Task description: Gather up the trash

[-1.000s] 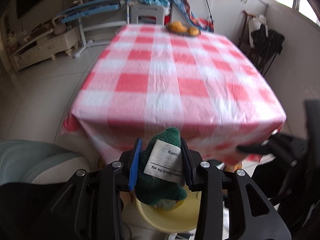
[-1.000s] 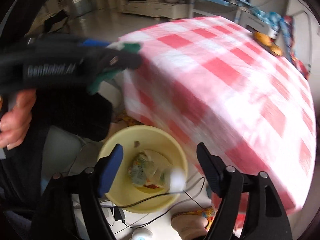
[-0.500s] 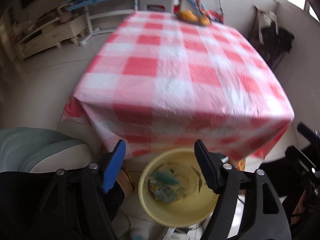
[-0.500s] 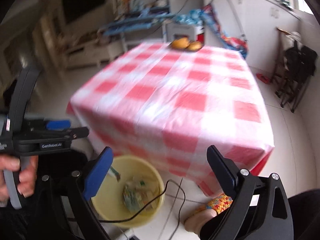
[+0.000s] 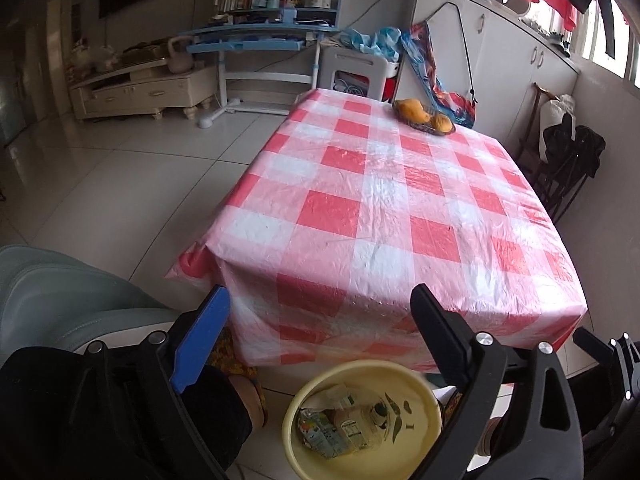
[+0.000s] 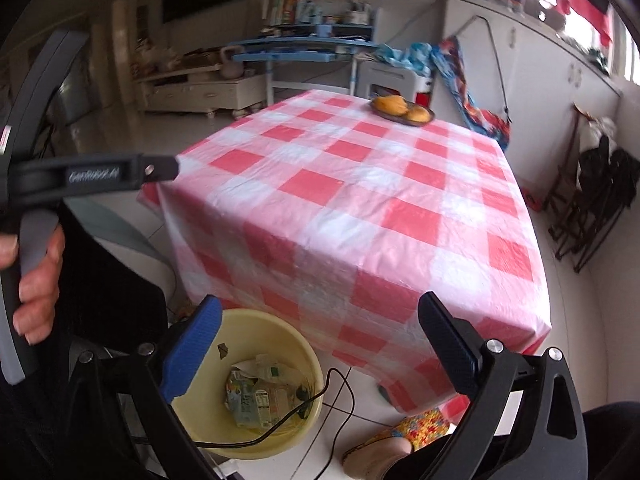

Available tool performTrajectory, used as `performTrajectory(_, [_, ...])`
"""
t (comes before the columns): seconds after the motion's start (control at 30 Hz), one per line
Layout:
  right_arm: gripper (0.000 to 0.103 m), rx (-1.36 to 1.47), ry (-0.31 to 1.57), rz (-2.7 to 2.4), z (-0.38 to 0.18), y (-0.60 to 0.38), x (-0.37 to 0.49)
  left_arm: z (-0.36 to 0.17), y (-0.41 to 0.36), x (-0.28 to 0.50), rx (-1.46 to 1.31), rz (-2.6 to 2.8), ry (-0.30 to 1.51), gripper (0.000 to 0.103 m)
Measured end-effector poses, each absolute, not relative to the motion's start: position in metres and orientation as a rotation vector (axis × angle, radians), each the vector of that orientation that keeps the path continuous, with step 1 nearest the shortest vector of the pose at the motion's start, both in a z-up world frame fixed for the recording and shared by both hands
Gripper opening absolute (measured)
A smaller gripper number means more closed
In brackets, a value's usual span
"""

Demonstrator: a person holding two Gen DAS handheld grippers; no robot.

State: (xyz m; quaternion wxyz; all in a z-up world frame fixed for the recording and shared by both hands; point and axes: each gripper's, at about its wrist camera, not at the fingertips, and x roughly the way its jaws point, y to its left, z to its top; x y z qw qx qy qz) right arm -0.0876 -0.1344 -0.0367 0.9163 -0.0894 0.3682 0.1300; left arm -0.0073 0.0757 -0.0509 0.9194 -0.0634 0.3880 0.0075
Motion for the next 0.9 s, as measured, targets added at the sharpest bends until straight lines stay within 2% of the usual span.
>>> performTrajectory(0.53, [0.094,-0.090,0.733,0.224,-0.030,-0.150,-0.083,-0.049,0.076,-0.009,-0.137,0.030,0.765,0.089])
performTrajectory(0.9, [0.095,-0.098,0.624,0.175,-0.013,-0.155,-0.090,-0.041,0.070,-0.014,-0.121,0.010,0.716,0.089])
